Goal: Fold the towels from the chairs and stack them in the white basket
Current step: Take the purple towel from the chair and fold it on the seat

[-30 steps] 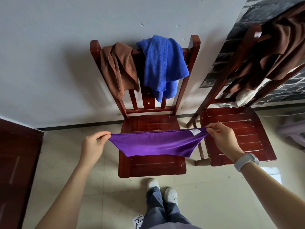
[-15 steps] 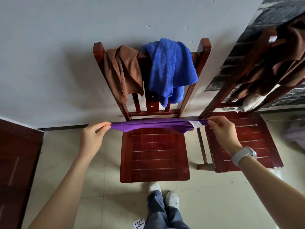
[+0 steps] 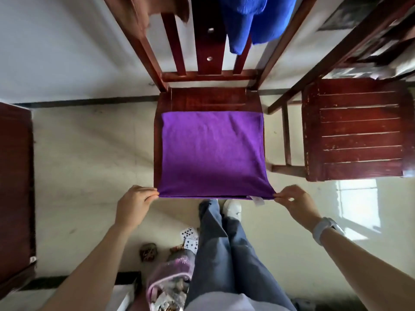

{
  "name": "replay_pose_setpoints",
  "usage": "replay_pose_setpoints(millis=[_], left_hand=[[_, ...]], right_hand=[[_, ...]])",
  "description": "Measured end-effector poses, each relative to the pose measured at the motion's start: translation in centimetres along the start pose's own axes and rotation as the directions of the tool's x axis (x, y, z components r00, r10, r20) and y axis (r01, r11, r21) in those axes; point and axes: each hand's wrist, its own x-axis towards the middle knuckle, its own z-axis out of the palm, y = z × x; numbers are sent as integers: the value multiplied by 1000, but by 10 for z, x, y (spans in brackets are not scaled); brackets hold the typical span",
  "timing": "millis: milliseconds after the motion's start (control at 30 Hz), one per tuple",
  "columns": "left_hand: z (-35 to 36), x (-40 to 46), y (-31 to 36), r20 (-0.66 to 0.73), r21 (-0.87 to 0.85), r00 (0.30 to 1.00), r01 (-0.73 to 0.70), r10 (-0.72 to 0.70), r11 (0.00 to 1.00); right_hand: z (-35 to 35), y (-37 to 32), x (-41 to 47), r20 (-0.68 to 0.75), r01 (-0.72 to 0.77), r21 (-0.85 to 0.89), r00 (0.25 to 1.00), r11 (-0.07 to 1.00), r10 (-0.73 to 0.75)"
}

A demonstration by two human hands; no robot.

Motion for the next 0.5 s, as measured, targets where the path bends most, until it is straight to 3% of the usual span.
replay_pose_setpoints(millis=[133, 300, 400, 500], left_hand=[[36, -10, -14, 131, 50, 990, 42, -49, 998], [51, -12, -25, 306, 67, 949, 55, -73, 996], [44, 2, -20, 264, -122, 956, 167, -130, 978], [23, 28, -8, 277, -365, 940, 294, -198, 883]], right_hand=[[23, 27, 6, 93, -58, -121, 993, 991, 69], [32, 39, 10, 228, -10, -265, 971, 964, 73], [30, 30, 15, 148, -81, -175, 983, 981, 108], [20, 8, 30, 32, -166, 32, 986, 986, 165]])
